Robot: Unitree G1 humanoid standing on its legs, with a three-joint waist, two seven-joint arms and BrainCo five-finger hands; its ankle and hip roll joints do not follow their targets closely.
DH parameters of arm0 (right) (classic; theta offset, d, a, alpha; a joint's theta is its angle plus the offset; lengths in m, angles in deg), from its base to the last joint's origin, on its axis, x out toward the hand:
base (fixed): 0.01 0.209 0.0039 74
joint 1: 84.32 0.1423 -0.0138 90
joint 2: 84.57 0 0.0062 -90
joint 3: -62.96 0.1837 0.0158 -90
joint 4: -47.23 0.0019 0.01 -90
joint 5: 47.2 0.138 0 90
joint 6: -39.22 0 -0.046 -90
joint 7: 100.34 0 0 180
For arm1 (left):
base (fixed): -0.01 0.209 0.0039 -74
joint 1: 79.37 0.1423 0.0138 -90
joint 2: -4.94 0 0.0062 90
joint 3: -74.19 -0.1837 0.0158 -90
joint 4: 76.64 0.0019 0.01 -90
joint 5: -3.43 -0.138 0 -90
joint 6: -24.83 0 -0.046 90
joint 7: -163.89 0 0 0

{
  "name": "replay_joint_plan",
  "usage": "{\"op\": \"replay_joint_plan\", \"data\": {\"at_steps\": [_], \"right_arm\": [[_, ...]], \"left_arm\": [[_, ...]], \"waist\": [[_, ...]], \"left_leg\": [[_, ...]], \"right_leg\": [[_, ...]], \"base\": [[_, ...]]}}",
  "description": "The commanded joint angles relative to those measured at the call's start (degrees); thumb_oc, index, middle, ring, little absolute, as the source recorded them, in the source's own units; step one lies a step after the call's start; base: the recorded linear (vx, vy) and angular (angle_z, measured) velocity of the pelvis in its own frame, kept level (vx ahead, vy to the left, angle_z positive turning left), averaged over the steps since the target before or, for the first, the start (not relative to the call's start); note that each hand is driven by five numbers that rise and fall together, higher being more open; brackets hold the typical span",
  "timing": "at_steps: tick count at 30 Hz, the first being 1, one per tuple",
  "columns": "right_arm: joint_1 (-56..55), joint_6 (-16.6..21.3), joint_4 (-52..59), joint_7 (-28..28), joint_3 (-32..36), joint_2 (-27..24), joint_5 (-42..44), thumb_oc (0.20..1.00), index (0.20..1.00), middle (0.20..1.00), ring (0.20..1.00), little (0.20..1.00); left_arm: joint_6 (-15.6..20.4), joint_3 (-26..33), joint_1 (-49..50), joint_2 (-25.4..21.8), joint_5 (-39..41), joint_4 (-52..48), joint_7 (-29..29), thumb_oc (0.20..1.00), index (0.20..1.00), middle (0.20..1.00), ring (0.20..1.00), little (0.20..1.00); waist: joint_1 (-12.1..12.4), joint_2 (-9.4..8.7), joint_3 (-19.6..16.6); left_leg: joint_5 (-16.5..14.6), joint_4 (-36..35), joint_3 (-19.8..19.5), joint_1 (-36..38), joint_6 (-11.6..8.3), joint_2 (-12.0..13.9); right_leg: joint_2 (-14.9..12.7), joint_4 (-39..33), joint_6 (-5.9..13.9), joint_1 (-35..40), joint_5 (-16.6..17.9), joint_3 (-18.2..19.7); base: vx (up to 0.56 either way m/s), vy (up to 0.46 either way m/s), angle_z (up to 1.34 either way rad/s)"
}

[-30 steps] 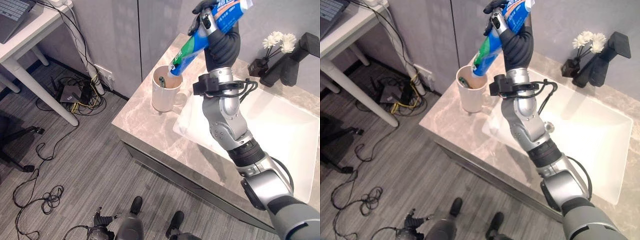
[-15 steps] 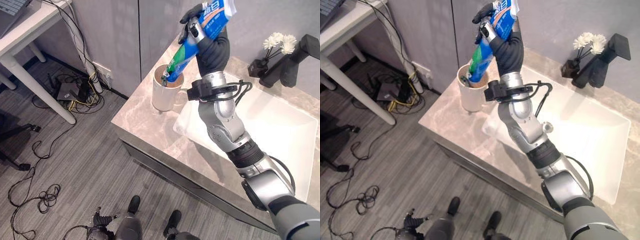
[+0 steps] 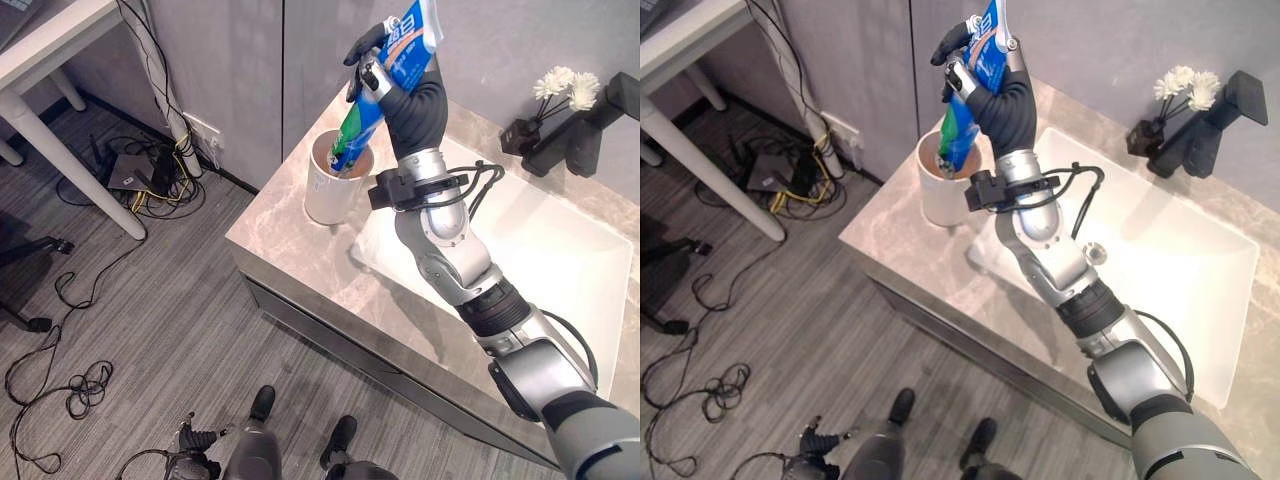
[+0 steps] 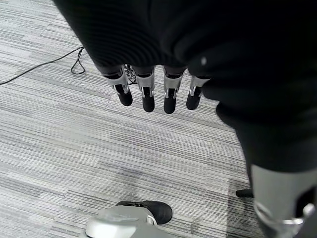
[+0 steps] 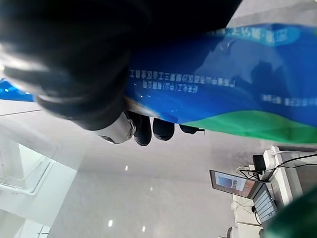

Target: Put brush and paste in cup on sink, flatten towel.

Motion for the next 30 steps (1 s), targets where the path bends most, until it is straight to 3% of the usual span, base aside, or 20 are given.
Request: {"op": "replay_joint_plan", "data": {"at_steps": [1, 2, 9, 13, 17, 22, 24, 27, 29, 30], "right_arm": [[3.11, 2.10, 0.66, -0.35, 1.24, -1.72, -1.40, 0.824, 0.824, 0.824, 0.824, 0.824], [3.08, 1.99, 0.35, -0.50, 1.15, -1.75, -1.14, 1.000, 1.000, 1.000, 1.000, 1.000], [4.43, 1.31, -1.35, 1.22, 0.73, -1.50, -3.29, 1.000, 1.000, 1.000, 1.000, 1.000], [5.22, 0.80, -2.59, 4.30, 3.17, 1.53, -6.30, 1.000, 1.000, 1.000, 1.000, 1.000], [5.42, 0.41, -1.00, 5.71, 4.92, 0.75, -9.46, 1.000, 1.000, 1.000, 1.000, 1.000], [4.42, -1.44, 4.43, 10.04, 10.09, -4.60, -20.25, 1.000, 1.000, 1.000, 1.000, 1.000], [2.82, -2.58, 7.16, 13.11, 14.69, -10.07, -28.46, 1.000, 1.000, 1.000, 1.000, 1.000], [1.37, -2.48, 8.01, 13.93, 17.07, -10.92, -29.06, 1.000, 1.000, 1.000, 1.000, 1.000], [-4.09, -2.87, 10.65, 16.26, 23.44, -15.04, -33.14, 1.000, 1.000, 1.000, 1.000, 1.000], [-4.18, -2.90, 10.71, 16.25, 23.50, -15.04, -33.15, 1.000, 1.000, 1.000, 1.000, 1.000]], "left_arm": [[0.97, -1.19, -2.28, -1.57, -0.54, 4.06, 1.81, 1.000, 1.000, 1.000, 1.000, 1.000], [0.97, -1.19, -2.26, -1.56, -0.49, 4.06, 1.79, 1.000, 1.000, 1.000, 1.000, 1.000], [0.86, -1.30, -2.51, -1.36, -0.13, 4.96, 1.72, 1.000, 1.000, 1.000, 1.000, 1.000], [0.08, -0.77, -2.34, -0.71, 0.26, 7.02, 1.09, 1.000, 1.000, 1.000, 1.000, 1.000], [-0.36, -0.82, -2.27, -0.47, -0.30, 7.80, 0.63, 1.000, 1.000, 1.000, 1.000, 1.000], [-0.73, -0.77, -2.00, 0.57, -1.49, 8.16, -0.59, 1.000, 1.000, 1.000, 1.000, 1.000], [-0.49, -0.06, -1.25, 0.83, -2.84, 8.19, -1.23, 1.000, 1.000, 1.000, 1.000, 1.000], [-0.40, -0.08, -0.68, 0.96, -3.52, 7.99, -1.43, 1.000, 1.000, 1.000, 1.000, 1.000], [0.27, 0.33, 0.60, 1.15, -4.37, 6.87, -2.09, 1.000, 1.000, 1.000, 1.000, 1.000], [0.27, 0.29, 0.62, 1.13, -4.37, 6.86, -2.09, 1.000, 1.000, 1.000, 1.000, 1.000]], "waist": [[1.61, -1.71, -0.42], [1.53, -1.76, -0.45], [1.34, -2.04, -0.79], [1.44, -1.78, -2.84], [1.21, -1.58, -4.11], [-0.86, -0.40, -6.92], [-2.86, 0.79, -7.93], [-3.71, 1.53, -8.24], [-5.46, 2.81, -8.58], [-5.38, 2.80, -8.57]], "left_leg": [[3.99, -2.89, 1.28, -2.85, 0.96, -2.05], [3.99, -2.89, 1.33, -2.81, 0.96, -2.02], [3.89, -2.89, 1.82, -2.37, 0.91, -1.59], [2.75, -2.89, 3.19, 0.76, 1.29, -1.25], [2.10, -2.89, 3.92, 2.71, 1.38, -1.11], [0.81, -2.89, 6.67, 6.32, 1.58, -0.65], [-0.19, -2.89, 9.47, 9.29, 1.78, 0.18], [-0.25, -2.89, 11.39, 10.50, 1.83, 0.81], [-0.44, -2.89, 13.86, 12.20, 1.68, 1.59], [-0.45, -2.89, 13.90, 12.23, 1.68, 1.60]], "right_leg": [[-5.02, -0.07, 3.70, 3.78, 1.54, 2.77], [-5.03, -0.07, 3.70, 3.77, 1.57, 2.79], [-4.79, -0.04, 3.63, 3.79, 1.57, 3.19], [-4.54, 0.52, 3.47, 5.83, 1.01, 4.32], [-4.44, 0.69, 3.43, 7.48, 0.47, 4.65], [-4.33, 0.78, 3.63, 9.51, -0.13, 6.02], [-3.92, 1.98, 3.73, 9.97, -0.81, 7.64], [-3.37, 2.67, 3.57, 9.72, -0.94, 8.60], [-2.37, 2.78, 3.54, 9.75, -1.00, 9.46], [-2.36, 2.77, 3.54, 9.77, -1.00, 9.50]], "base": [[0.00, 0.000, 0.00], [0.00, 0.000, 0.00], [0.00, 0.000, 0.00], [0.05, 0.007, -0.06], [0.05, 0.000, -0.14], [0.04, 0.027, -0.14], [0.02, 0.032, -0.27], [-0.02, -0.002, -0.63], [-0.03, -0.016, -0.64], [-0.02, -0.026, -0.59]]}}
